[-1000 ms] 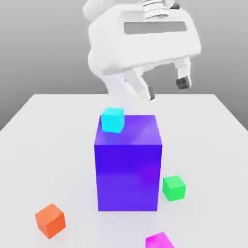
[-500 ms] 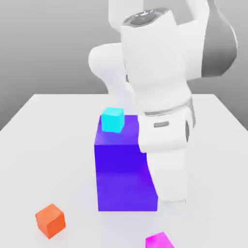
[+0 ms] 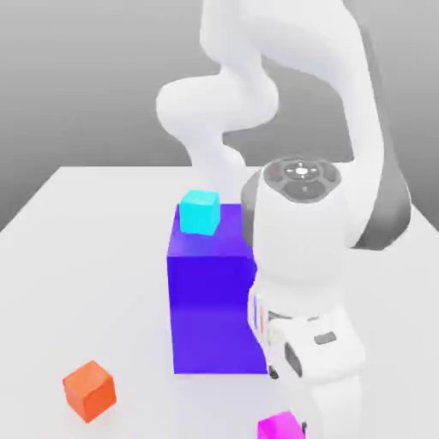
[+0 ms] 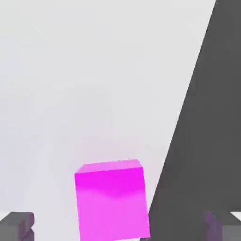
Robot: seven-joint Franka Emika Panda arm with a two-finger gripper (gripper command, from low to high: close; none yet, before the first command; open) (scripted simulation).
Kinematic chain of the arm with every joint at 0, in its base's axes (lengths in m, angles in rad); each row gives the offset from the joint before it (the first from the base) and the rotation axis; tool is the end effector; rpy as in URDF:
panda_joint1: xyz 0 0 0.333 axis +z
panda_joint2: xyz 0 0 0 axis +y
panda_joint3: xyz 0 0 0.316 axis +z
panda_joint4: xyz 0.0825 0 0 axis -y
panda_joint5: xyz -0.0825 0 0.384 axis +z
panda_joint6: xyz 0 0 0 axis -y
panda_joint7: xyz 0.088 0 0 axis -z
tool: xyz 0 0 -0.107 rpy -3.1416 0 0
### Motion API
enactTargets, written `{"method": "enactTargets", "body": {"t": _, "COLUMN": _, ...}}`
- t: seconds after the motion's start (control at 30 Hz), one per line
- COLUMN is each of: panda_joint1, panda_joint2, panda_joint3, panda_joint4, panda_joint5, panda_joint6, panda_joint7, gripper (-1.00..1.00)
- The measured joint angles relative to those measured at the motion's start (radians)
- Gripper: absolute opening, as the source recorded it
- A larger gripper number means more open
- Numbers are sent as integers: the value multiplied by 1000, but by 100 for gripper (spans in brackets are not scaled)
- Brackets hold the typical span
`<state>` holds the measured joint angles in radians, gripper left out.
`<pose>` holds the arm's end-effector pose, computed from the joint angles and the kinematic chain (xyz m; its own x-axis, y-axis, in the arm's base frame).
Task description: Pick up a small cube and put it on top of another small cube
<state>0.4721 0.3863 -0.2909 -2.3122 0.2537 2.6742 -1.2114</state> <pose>0.5157 0.0809 0.1829 0.3755 0.9268 0.0061 0.9268 -0.3755 0.0000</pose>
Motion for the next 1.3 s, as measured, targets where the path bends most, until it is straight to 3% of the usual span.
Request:
{"method": "enactTargets", "body": {"t": 0.1, "panda_joint1": -42, "panda_joint2": 101, "panda_joint3": 53, "panda_joint4": 23, "panda_joint5": 36, "panda_joint6": 78, "panda_joint7": -38, "gripper": 0}}
{"method": "enactTargets", "body": {"t": 0.13, "panda_joint1": -52, "panda_joint2": 127, "panda_joint3": 65, "panda_joint4": 29, "panda_joint5": 51, "panda_joint6": 96, "panda_joint7": -50, "gripper": -100}}
{"method": "enactTargets", "body": {"t": 0.33, "panda_joint1": -58, "panda_joint2": 139, "panda_joint3": 72, "panda_joint4": 32, "panda_joint5": 57, "panda_joint6": 104, "panda_joint7": -56, "gripper": -100}}
{"method": "enactTargets", "body": {"t": 0.5, "panda_joint1": -10, "panda_joint2": 4, "panda_joint3": 10, "panda_joint4": -1, "panda_joint5": -16, "panda_joint6": 4, "panda_joint7": -2, "gripper": -100}}
{"method": "enactTargets", "body": {"t": 0.67, "panda_joint1": -5, "panda_joint2": -114, "panda_joint3": 57, "panda_joint4": -9, "panda_joint5": 44, "panda_joint6": -23, "panda_joint7": -27, "gripper": -100}}
{"method": "enactTargets", "body": {"t": 0.97, "panda_joint1": 73, "panda_joint2": -355, "panda_joint3": 84, "panda_joint4": -181, "panda_joint5": 13, "panda_joint6": -31, "panda_joint7": 136, "gripper": -100}}
{"method": "enactTargets", "body": {"t": 1.3, "panda_joint1": 65, "panda_joint2": -601, "panda_joint3": 179, "panda_joint4": -451, "panda_joint5": -188, "panda_joint6": 9, "panda_joint7": 458, "gripper": -100}}
